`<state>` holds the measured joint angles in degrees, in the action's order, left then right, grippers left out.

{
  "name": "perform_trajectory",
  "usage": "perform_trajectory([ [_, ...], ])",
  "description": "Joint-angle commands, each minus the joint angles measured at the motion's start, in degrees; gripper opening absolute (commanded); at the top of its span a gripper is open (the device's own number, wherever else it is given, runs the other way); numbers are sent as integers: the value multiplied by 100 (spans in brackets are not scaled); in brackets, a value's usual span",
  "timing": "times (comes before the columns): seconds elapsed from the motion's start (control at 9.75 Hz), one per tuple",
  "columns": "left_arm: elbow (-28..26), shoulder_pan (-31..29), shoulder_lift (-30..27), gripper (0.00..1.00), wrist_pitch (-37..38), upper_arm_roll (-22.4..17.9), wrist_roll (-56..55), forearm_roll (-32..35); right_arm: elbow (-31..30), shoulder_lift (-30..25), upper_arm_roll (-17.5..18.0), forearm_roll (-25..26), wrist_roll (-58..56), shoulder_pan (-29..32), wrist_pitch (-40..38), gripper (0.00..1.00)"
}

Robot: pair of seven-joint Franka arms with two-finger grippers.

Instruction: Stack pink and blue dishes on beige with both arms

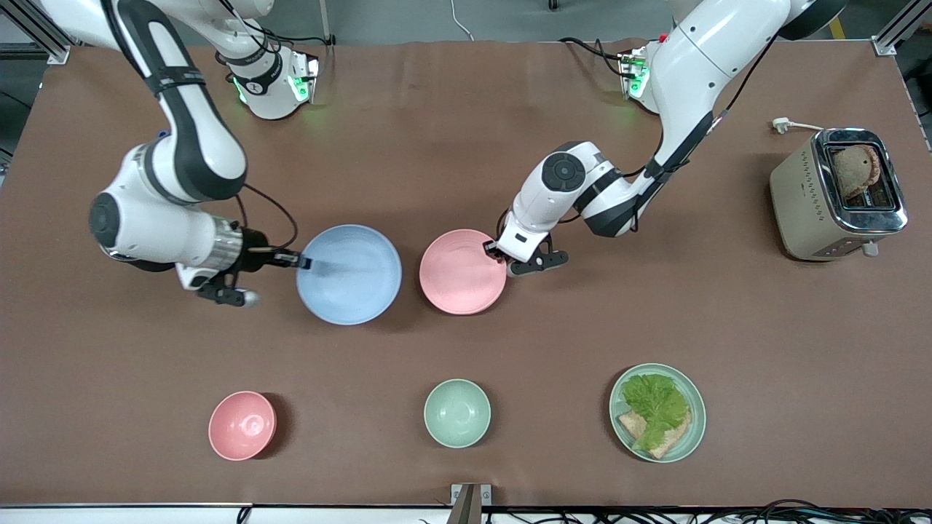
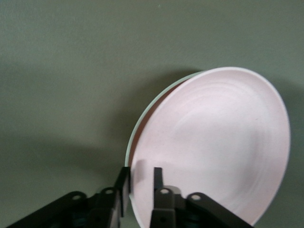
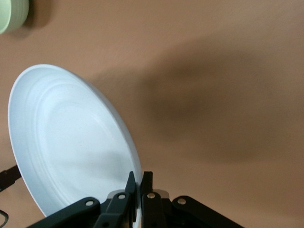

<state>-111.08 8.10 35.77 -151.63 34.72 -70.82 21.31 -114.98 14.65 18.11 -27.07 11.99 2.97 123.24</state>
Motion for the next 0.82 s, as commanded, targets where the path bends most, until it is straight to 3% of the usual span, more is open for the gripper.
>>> perform_trajectory([
  [0.0, -28, -80, -533, 100, 788, -27, 66, 180, -359, -182, 517, -141, 216, 90, 358, 1],
  [0.41, -72, -151, -1764, 100, 2110, -702, 1917, 163, -359, 774, 1115, -141, 856, -225, 1998, 2],
  [0.62, -54, -177, -2309, 100, 2462, -1220, 2876, 32, -341, 1083, 1169, -141, 990, -576, 2555, 2],
  [0.72, -11, -229, -2546, 100, 2489, -1449, 3464, -352, -298, 1241, 1160, -141, 1077, -743, 2669, 3],
])
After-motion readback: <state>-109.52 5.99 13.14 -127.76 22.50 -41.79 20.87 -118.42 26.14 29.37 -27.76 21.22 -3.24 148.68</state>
